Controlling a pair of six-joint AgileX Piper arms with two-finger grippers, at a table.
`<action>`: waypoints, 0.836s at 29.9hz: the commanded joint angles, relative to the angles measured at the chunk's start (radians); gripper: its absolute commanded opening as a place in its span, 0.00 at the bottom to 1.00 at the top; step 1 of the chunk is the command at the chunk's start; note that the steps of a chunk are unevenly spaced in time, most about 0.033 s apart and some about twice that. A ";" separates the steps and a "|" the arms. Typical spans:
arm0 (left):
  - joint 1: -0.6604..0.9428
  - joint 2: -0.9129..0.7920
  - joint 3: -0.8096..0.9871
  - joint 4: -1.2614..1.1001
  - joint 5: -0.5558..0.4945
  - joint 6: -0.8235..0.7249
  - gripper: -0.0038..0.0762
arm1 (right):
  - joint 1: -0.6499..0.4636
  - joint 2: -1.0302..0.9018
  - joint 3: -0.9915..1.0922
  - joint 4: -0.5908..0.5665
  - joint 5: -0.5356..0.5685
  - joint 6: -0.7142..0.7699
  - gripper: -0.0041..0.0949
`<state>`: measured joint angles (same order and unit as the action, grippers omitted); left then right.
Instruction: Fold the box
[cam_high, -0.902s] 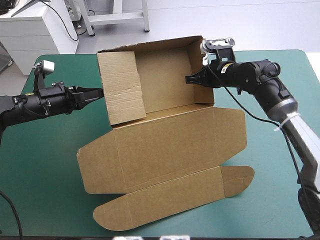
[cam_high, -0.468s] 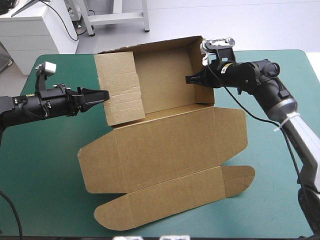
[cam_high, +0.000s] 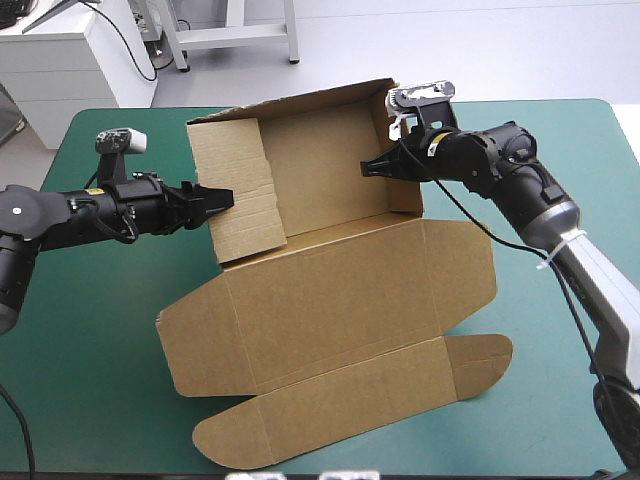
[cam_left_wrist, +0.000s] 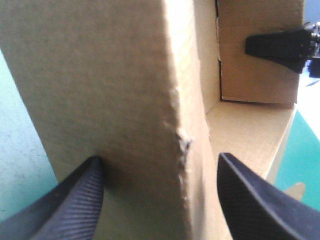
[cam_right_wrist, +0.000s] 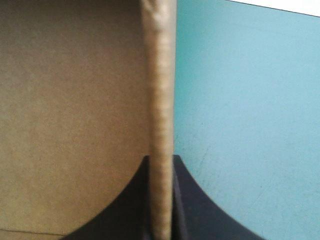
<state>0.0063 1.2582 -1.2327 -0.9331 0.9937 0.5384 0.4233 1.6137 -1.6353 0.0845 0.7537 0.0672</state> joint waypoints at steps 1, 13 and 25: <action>-0.070 -0.030 -0.033 0.017 -0.093 -0.088 0.62 | 0.033 -0.046 -0.036 0.007 -0.075 0.033 0.04; -0.226 -0.010 -0.033 0.433 -0.244 -0.579 0.56 | 0.083 -0.046 -0.036 -0.023 -0.073 0.081 0.04; -0.244 0.056 -0.033 0.511 -0.194 -0.736 0.34 | 0.083 -0.048 -0.036 -0.029 -0.024 0.077 0.04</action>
<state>-0.2265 1.3342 -1.2327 -0.3766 0.8466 -0.1832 0.4942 1.6137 -1.6335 -0.0153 0.8119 0.1366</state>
